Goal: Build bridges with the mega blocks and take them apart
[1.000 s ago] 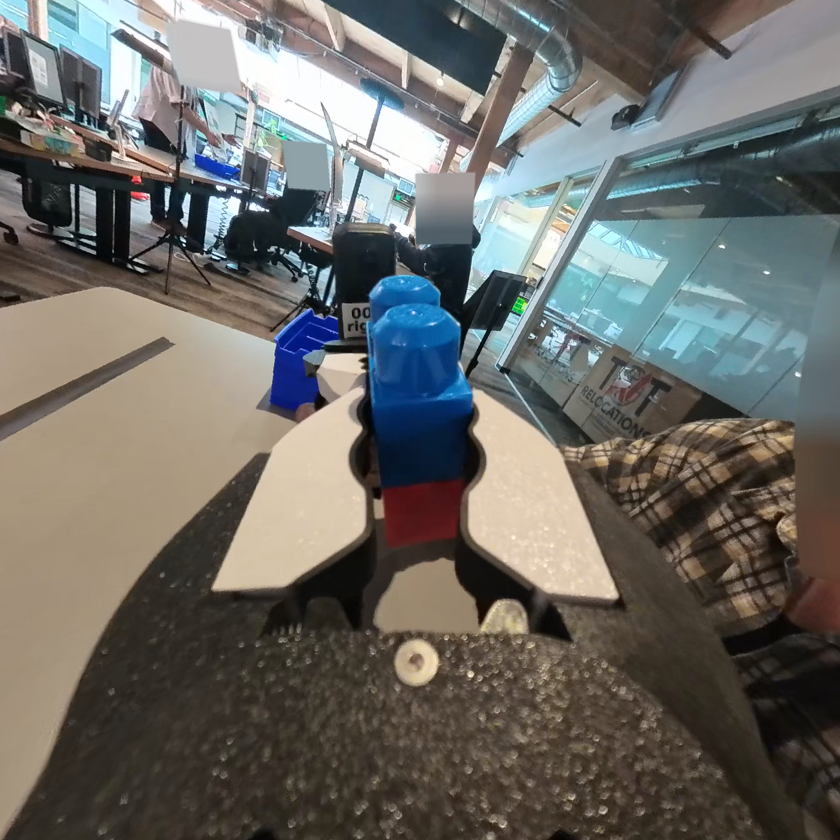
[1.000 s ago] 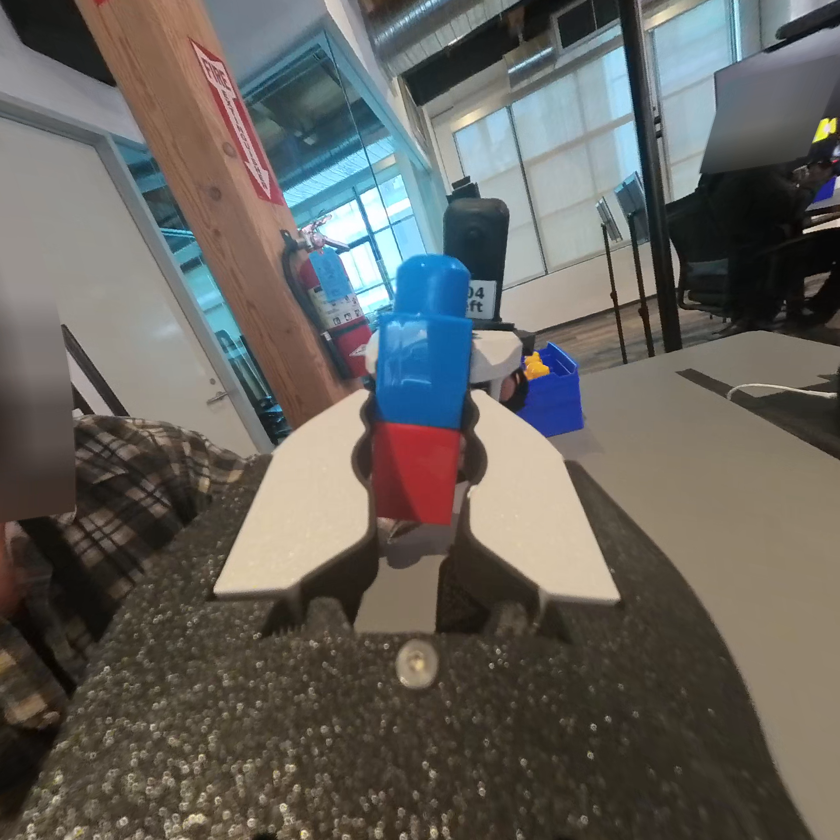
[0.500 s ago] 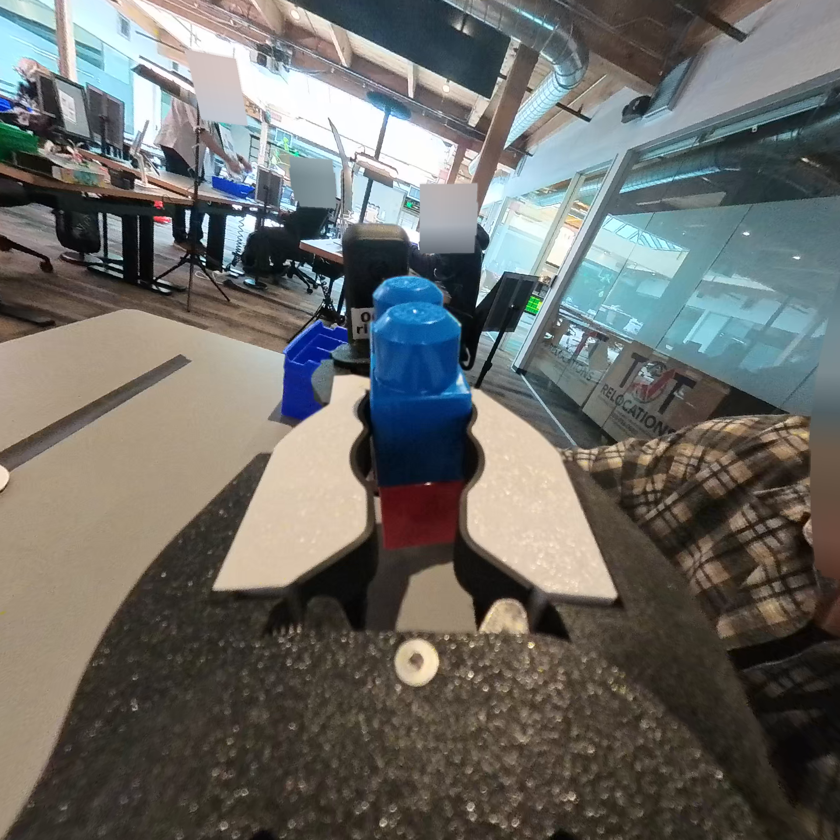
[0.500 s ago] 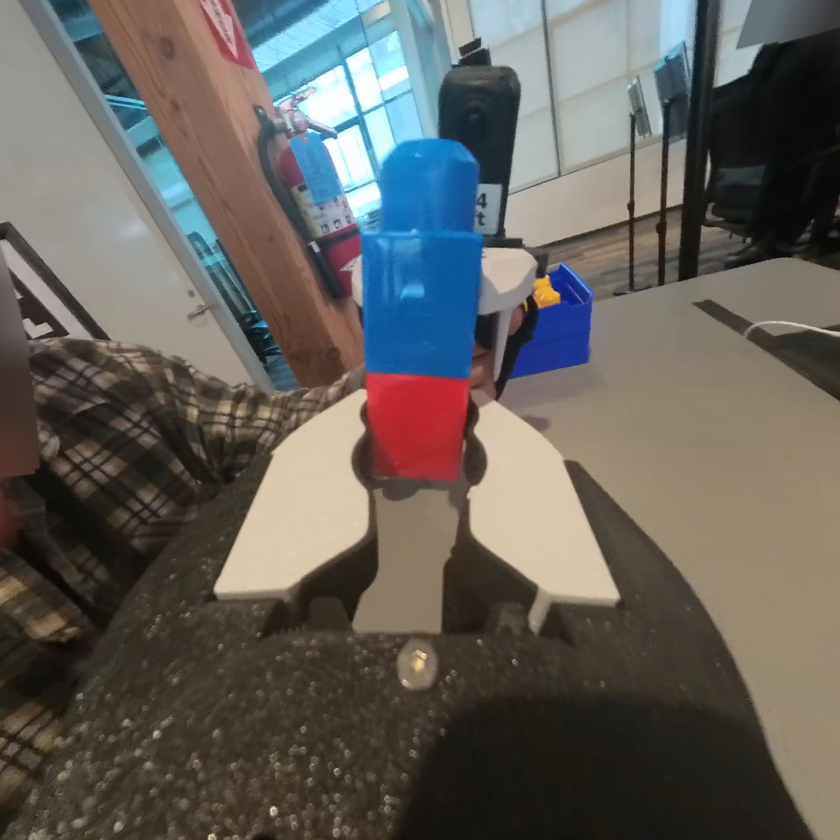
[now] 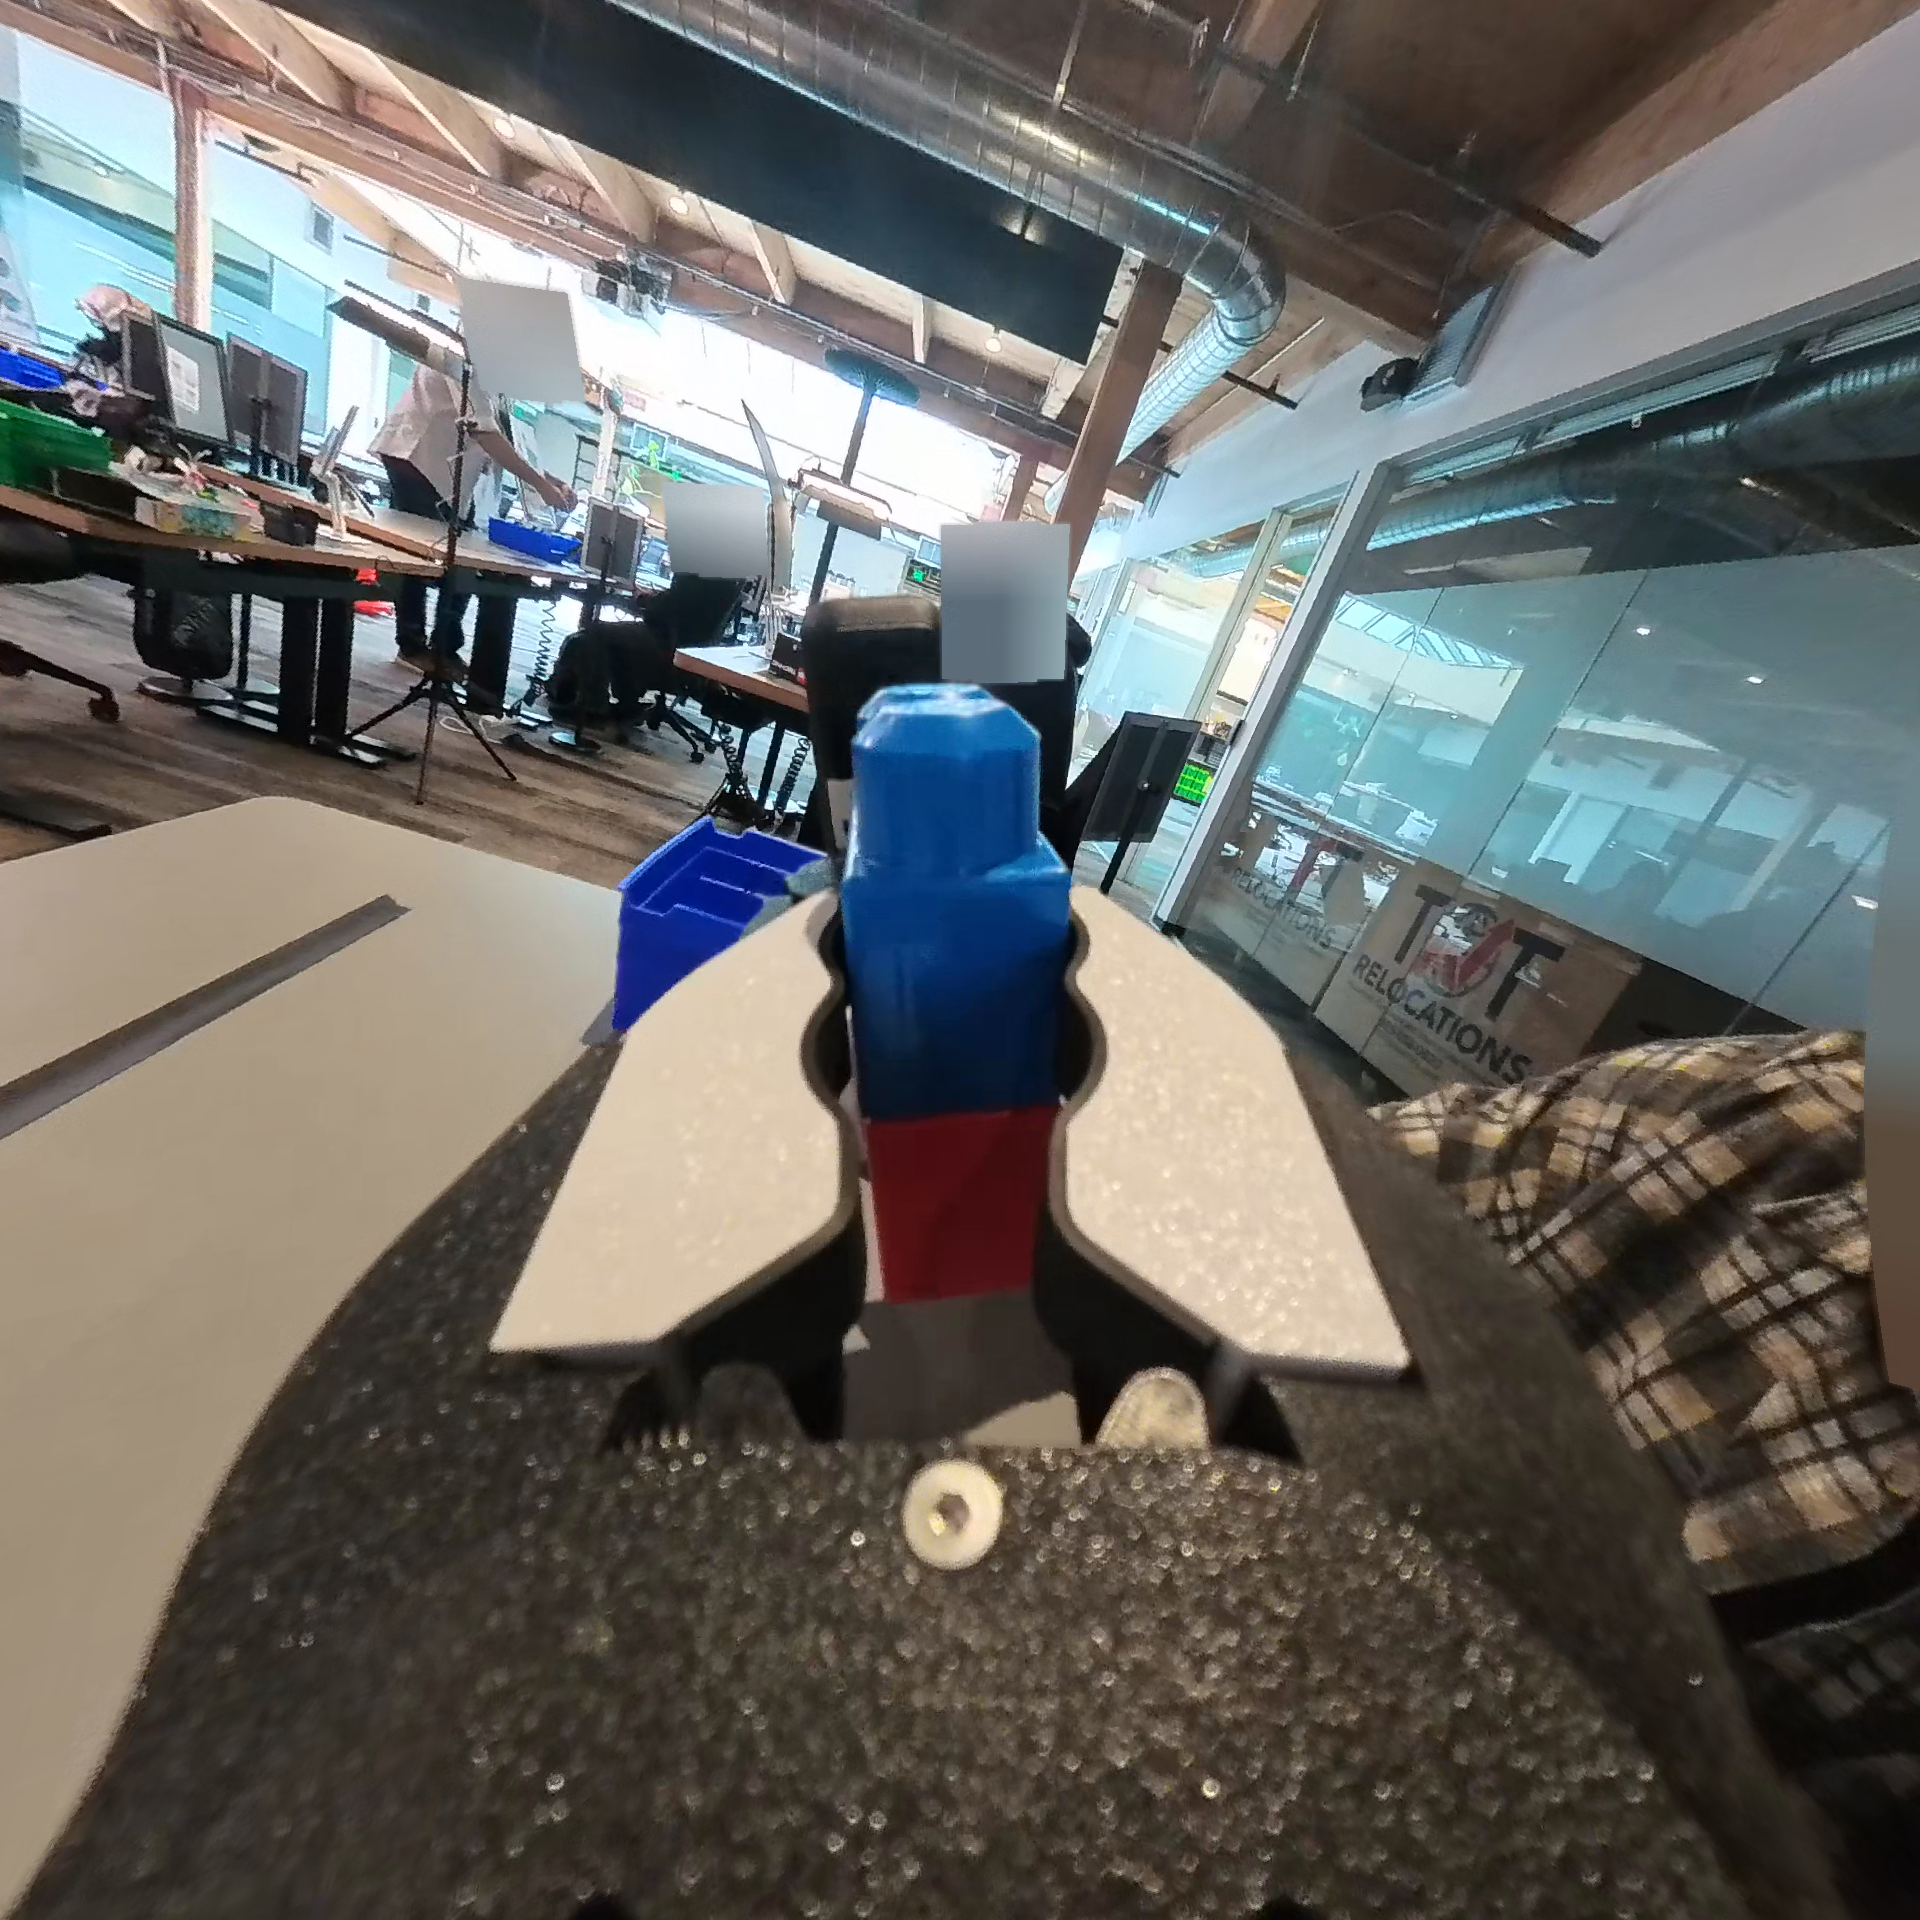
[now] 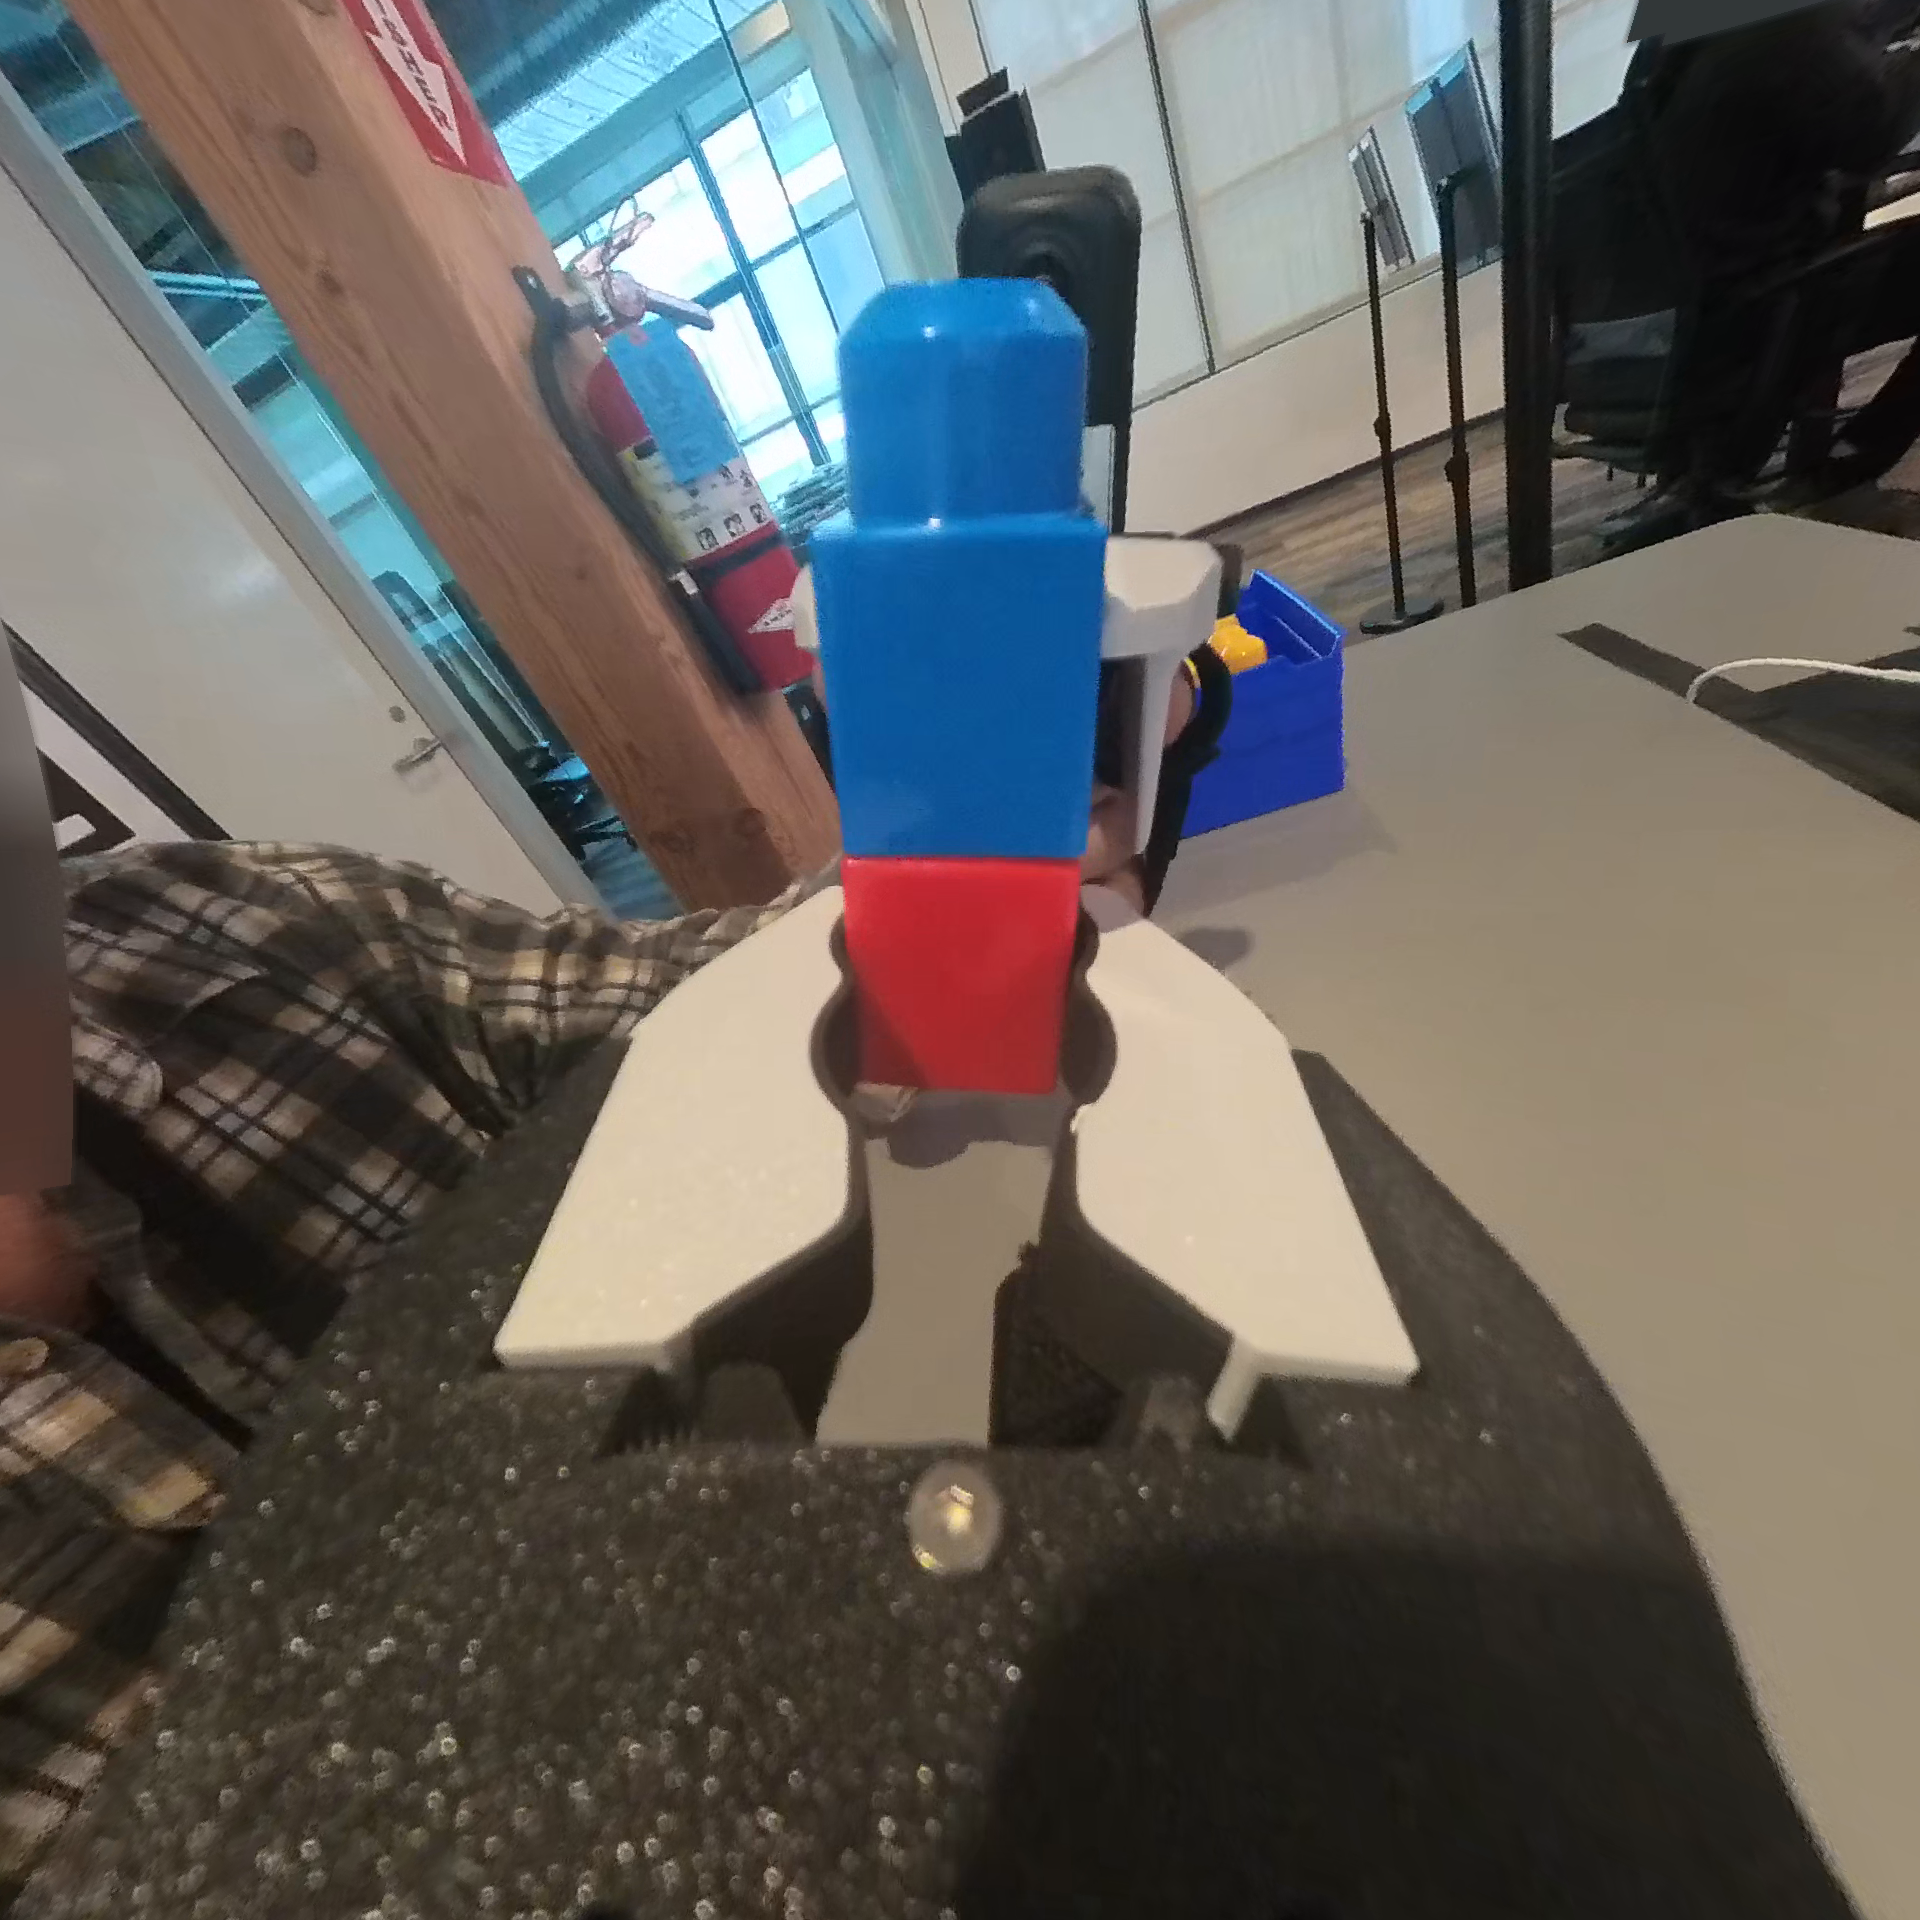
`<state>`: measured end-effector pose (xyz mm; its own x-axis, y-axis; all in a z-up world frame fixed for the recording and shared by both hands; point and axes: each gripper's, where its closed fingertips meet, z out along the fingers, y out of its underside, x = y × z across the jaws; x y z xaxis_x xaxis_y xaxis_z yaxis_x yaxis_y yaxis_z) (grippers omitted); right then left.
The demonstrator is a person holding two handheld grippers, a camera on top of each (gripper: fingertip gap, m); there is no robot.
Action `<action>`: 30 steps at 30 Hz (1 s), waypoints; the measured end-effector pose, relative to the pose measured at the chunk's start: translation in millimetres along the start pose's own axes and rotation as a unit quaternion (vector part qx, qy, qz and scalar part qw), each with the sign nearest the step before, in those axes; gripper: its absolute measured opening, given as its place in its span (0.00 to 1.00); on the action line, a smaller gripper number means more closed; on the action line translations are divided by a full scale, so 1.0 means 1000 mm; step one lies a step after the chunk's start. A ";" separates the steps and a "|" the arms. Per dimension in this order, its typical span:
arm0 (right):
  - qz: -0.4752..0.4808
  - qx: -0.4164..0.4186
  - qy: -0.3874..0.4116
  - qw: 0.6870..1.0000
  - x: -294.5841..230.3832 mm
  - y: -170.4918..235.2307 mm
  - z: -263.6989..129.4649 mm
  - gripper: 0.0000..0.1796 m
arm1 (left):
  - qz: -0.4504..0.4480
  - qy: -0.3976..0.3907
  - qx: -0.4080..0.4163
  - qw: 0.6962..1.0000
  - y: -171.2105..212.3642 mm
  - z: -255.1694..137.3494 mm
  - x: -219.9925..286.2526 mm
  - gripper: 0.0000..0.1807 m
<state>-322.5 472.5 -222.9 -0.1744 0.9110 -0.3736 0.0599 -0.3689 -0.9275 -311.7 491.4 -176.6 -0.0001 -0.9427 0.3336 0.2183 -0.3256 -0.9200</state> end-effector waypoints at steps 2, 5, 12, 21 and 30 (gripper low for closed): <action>0.003 0.000 0.005 1.000 -0.002 0.000 -0.002 0.20 | -0.003 0.002 0.008 1.000 -0.001 0.003 0.002 0.20; 0.002 0.011 0.015 1.000 -0.007 -0.002 -0.003 0.20 | -0.006 0.008 0.022 1.000 -0.003 0.006 0.006 0.20; 0.031 0.100 0.023 0.994 -0.017 -0.005 -0.002 0.19 | -0.004 0.002 0.074 0.997 -0.015 0.009 0.016 0.20; -0.002 0.051 0.193 0.980 -0.027 0.010 -0.081 0.20 | 0.045 -0.012 0.070 0.996 -0.037 -0.014 0.030 0.20; 0.121 -0.104 0.568 0.807 0.025 0.055 -0.376 0.20 | 0.116 0.030 -0.004 0.993 -0.020 0.010 0.059 0.20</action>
<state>46.4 544.2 -286.8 0.8741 0.4413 -0.2030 0.1408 -0.6303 -0.7635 -306.5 443.0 -136.0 -0.0082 -0.9950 0.0994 0.2108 -0.0989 -0.9725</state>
